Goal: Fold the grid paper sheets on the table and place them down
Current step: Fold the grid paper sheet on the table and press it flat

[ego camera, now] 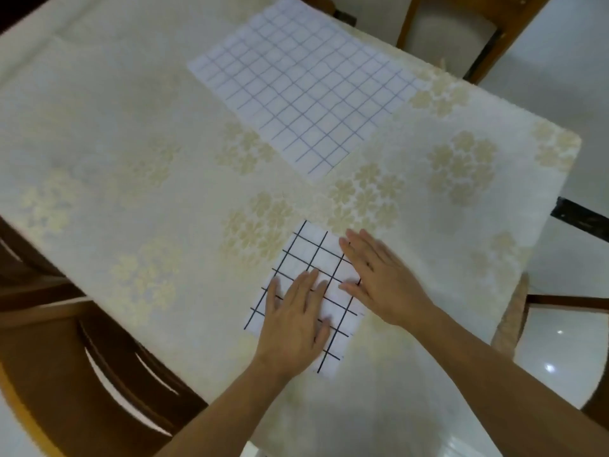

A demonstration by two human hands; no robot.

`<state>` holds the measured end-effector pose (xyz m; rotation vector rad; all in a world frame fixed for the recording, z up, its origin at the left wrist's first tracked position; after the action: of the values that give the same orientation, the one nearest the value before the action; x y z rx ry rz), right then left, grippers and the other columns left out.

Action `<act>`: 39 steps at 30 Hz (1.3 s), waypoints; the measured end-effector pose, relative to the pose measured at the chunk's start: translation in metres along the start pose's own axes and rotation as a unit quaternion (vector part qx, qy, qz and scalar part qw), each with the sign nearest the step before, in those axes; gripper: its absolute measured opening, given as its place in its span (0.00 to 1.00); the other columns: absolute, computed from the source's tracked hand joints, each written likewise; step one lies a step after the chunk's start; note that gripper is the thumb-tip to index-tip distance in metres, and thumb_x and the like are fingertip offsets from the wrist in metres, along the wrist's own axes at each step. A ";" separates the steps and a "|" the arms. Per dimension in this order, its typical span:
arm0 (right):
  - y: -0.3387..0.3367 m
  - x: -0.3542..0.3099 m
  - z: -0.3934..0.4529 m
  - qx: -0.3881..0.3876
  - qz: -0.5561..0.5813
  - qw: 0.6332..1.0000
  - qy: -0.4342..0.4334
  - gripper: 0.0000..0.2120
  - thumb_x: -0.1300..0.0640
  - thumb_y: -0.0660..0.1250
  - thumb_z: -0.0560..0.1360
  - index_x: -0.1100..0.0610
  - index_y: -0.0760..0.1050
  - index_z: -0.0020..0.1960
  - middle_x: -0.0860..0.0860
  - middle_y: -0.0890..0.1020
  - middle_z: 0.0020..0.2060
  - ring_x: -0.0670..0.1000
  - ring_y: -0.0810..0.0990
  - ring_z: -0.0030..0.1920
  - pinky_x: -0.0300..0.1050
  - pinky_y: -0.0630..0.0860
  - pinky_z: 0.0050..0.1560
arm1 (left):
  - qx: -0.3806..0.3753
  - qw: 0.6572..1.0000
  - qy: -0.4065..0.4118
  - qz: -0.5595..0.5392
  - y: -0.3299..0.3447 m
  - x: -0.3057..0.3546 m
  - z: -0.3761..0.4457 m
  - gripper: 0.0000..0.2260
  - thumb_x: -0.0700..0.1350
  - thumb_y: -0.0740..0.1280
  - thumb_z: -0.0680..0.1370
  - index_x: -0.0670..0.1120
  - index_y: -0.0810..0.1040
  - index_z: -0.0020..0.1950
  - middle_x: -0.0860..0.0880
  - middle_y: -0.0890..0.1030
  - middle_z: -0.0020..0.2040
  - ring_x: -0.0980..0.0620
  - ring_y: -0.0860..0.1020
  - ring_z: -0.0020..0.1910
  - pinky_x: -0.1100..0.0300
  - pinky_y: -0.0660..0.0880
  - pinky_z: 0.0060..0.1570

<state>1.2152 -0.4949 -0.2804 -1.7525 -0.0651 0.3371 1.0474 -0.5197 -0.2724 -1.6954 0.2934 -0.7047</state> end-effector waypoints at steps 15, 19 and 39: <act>-0.018 0.026 -0.004 0.150 0.014 0.972 0.182 0.13 0.56 0.74 0.71 0.56 0.79 0.54 0.57 0.80 0.59 0.59 0.77 0.62 0.56 0.73 0.62 | 0.001 0.947 0.303 0.110 -0.033 -0.033 0.140 0.15 0.45 0.69 0.75 0.44 0.77 0.61 0.44 0.79 0.62 0.45 0.77 0.61 0.42 0.68 0.69; -0.012 0.030 0.007 0.143 0.022 0.970 0.197 0.14 0.51 0.73 0.72 0.56 0.77 0.54 0.58 0.78 0.60 0.60 0.75 0.63 0.59 0.72 0.63 | -0.012 0.945 0.307 0.111 -0.031 -0.031 0.149 0.15 0.47 0.65 0.75 0.44 0.75 0.60 0.45 0.77 0.62 0.46 0.76 0.62 0.43 0.68 0.69; -0.022 0.021 0.023 0.095 0.022 0.986 0.135 0.11 0.55 0.72 0.74 0.57 0.73 0.52 0.60 0.69 0.71 0.63 0.64 0.73 0.71 0.61 0.69 | -0.039 0.948 0.306 0.075 -0.036 -0.032 0.161 0.17 0.52 0.59 0.78 0.48 0.74 0.64 0.48 0.70 0.73 0.50 0.69 0.71 0.41 0.58 0.74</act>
<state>1.2320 -0.4631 -0.2667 -1.5976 0.1955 0.1299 1.1117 -0.3650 -0.2638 -1.4706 0.8849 -1.1048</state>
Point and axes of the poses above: each hand's wrist, its own z-axis towards the middle knuckle, its own y-axis out of the palm, x = y × z, the point moved 7 cm from there along z, towards the middle knuckle
